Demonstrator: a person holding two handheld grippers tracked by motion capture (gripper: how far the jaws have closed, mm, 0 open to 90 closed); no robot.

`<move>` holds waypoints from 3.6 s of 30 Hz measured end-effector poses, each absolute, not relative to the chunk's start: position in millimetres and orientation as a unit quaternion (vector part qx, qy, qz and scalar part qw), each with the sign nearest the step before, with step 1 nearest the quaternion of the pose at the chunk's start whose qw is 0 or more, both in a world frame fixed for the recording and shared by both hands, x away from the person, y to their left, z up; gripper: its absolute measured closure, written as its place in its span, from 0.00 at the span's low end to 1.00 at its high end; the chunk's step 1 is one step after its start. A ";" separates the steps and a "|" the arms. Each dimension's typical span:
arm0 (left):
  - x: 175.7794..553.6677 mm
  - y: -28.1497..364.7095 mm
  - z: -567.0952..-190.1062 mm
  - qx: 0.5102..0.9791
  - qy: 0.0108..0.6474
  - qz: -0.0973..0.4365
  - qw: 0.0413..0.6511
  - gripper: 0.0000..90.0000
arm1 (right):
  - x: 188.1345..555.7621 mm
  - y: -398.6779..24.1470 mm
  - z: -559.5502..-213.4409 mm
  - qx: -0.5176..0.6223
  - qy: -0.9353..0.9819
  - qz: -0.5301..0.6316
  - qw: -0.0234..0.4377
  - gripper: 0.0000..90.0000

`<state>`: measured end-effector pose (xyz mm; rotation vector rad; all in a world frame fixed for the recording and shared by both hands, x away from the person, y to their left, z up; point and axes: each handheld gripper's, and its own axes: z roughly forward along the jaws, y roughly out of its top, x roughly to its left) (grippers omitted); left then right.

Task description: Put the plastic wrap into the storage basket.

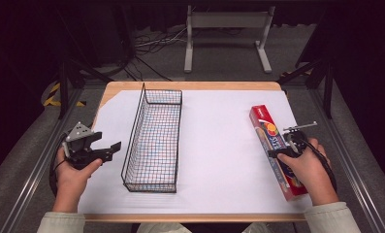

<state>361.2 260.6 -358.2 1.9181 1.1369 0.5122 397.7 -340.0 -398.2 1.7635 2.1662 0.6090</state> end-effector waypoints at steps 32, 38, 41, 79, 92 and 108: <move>366.3 260.0 -357.2 0.765 0.418 0.205 0.446 0.27 | 408.4 -321.4 -365.1 0.564 0.796 0.168 0.141 0.46; 369.1 252.1 -352.0 0.786 0.407 0.181 0.428 0.12 | 409.3 -310.5 -341.4 0.529 0.818 0.175 0.143 0.45; 370.0 251.0 -349.3 0.797 0.386 0.157 0.436 0.08 | 409.2 -305.1 -333.2 0.515 0.827 0.176 0.142 0.45; 366.5 164.6 -282.3 0.874 0.171 0.148 0.430 0.07 | 398.8 -168.3 -267.6 0.170 0.964 0.197 0.057 0.45; 371.9 121.3 -268.3 0.907 0.097 0.114 0.393 0.05 | 392.1 -152.2 -267.2 0.091 0.978 0.186 0.033 0.45; 377.3 85.9 -276.6 0.934 0.062 0.066 0.346 0.07 | 392.1 -146.2 -269.2 0.034 0.982 0.181 0.030 0.45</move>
